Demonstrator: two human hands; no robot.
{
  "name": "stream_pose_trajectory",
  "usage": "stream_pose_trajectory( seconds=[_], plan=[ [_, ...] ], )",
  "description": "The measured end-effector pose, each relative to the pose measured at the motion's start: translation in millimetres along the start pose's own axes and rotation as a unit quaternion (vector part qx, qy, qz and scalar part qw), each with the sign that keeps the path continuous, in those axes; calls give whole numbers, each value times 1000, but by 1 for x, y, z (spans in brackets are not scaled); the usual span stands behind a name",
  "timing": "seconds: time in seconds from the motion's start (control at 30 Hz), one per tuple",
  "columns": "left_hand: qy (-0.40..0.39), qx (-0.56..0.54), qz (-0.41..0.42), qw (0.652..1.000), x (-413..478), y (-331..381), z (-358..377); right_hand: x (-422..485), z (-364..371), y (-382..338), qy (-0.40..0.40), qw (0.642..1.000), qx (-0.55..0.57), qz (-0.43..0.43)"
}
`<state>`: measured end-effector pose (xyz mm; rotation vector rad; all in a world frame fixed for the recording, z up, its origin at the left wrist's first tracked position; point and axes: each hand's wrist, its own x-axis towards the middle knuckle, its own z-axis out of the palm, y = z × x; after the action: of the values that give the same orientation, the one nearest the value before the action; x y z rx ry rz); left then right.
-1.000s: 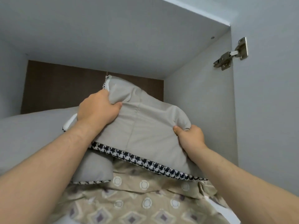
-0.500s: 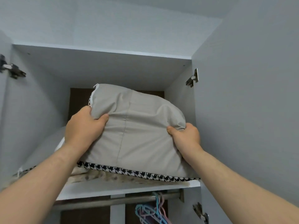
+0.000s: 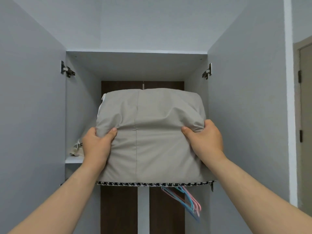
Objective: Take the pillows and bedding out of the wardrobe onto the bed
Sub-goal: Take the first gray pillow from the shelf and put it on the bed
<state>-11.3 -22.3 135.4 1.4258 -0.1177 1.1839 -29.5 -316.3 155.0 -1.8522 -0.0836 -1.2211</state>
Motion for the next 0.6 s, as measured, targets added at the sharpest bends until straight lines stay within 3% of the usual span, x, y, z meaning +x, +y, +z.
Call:
stream_pose_trajectory(
  seconds=[0.27, 0.6],
  plan=[
    [-25, -9, -11, 1000, -2, 1, -46, -52, -17, -41, 11, 1000, -14, 8],
    [-105, -41, -18, 993, -47, -31, -124, -191, -35, -73, 58, 991, -38, 118]
  ],
)
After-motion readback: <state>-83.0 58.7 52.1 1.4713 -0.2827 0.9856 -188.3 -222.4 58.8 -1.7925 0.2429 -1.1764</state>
